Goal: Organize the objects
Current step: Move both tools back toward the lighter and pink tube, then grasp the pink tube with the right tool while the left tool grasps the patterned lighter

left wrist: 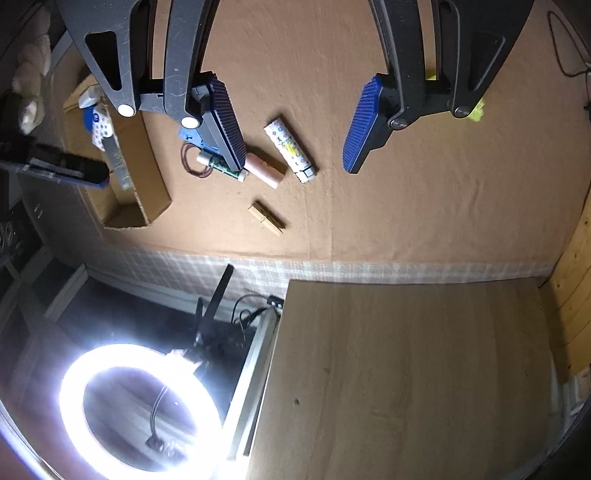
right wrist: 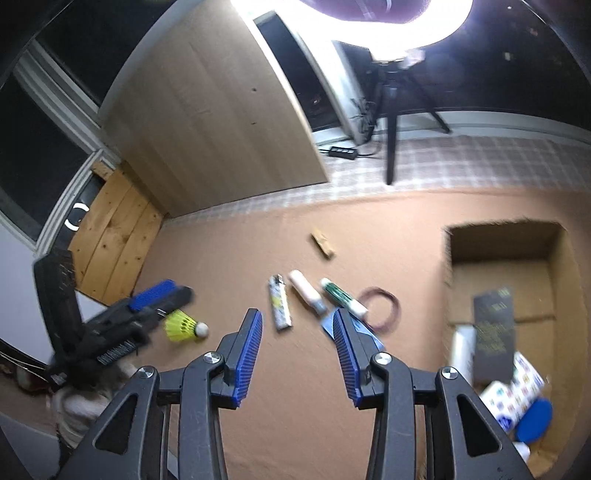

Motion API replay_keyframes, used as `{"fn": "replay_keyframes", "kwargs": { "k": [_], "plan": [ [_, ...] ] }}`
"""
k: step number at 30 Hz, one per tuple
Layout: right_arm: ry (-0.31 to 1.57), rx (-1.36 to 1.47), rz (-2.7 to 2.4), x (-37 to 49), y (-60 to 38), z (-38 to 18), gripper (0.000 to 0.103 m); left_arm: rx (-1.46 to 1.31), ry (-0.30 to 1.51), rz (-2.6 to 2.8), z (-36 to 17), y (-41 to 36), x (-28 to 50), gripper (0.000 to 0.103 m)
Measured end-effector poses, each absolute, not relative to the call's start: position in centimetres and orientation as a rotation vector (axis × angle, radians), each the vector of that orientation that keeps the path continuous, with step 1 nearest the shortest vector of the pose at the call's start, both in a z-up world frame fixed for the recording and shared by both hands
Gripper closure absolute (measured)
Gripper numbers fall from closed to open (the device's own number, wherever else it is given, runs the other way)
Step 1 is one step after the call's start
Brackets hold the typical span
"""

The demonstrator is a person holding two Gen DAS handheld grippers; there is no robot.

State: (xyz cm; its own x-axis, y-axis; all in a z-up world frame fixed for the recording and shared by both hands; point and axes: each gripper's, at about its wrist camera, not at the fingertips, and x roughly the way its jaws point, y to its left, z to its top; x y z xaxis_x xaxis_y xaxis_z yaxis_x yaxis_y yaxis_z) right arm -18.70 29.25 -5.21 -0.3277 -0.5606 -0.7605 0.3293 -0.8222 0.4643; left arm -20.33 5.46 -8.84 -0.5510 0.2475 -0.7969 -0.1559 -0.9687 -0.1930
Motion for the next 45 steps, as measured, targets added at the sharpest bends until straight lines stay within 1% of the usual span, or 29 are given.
{"fn": "replay_keyframes", "kwargs": {
  "k": [4,9,12,18,22,25,30,34,38,40,45],
  "plan": [
    [-0.303,1.407,-2.107,-20.9,27.3,-6.2,0.066,-1.431,-0.12,2.522,-11.9,7.2,-21.8,0.044],
    [-0.319,1.49,-2.041,-23.0,25.4,-9.0,0.066,-1.532,-0.088,2.469,-16.2,9.2,-23.4,0.044],
    [-0.35,1.538,-2.012,-24.1,25.1,-10.8,0.066,-1.567,-0.054,2.45,-18.0,10.2,-24.1,0.044],
    [-0.408,1.608,-1.947,-25.7,24.9,-13.7,0.066,-1.626,-0.03,2.436,-20.4,10.8,-25.0,0.044],
    [-0.454,1.641,-1.908,-26.6,24.7,-14.9,0.066,-1.641,-0.018,2.446,-21.1,10.7,-25.2,0.045],
    [-0.442,1.652,-1.899,-26.9,24.2,-15.4,0.066,-1.636,0.0,2.462,-21.4,10.6,-25.5,0.045],
    [-0.395,1.669,-1.891,-27.1,22.9,-16.1,0.066,-1.636,0.011,2.501,-21.6,9.9,-25.7,0.053],
    [-0.349,1.68,-1.905,-27.3,21.6,-16.7,0.066,-1.634,0.009,2.507,-21.6,9.2,-25.8,0.062],
    [-0.264,1.684,-1.937,-27.3,20.4,-17.3,0.066,-1.633,0.001,2.504,-21.6,8.5,-25.7,0.072],
    [-0.216,1.678,-1.95,-27.2,19.9,-17.4,0.066,-1.637,-0.008,2.509,-21.6,7.9,-25.4,0.075],
    [-0.092,1.66,-1.985,-26.9,18.7,-17.7,0.066,-1.641,-0.042,2.501,-21.5,6.6,-25.4,0.077]
  ]
}}
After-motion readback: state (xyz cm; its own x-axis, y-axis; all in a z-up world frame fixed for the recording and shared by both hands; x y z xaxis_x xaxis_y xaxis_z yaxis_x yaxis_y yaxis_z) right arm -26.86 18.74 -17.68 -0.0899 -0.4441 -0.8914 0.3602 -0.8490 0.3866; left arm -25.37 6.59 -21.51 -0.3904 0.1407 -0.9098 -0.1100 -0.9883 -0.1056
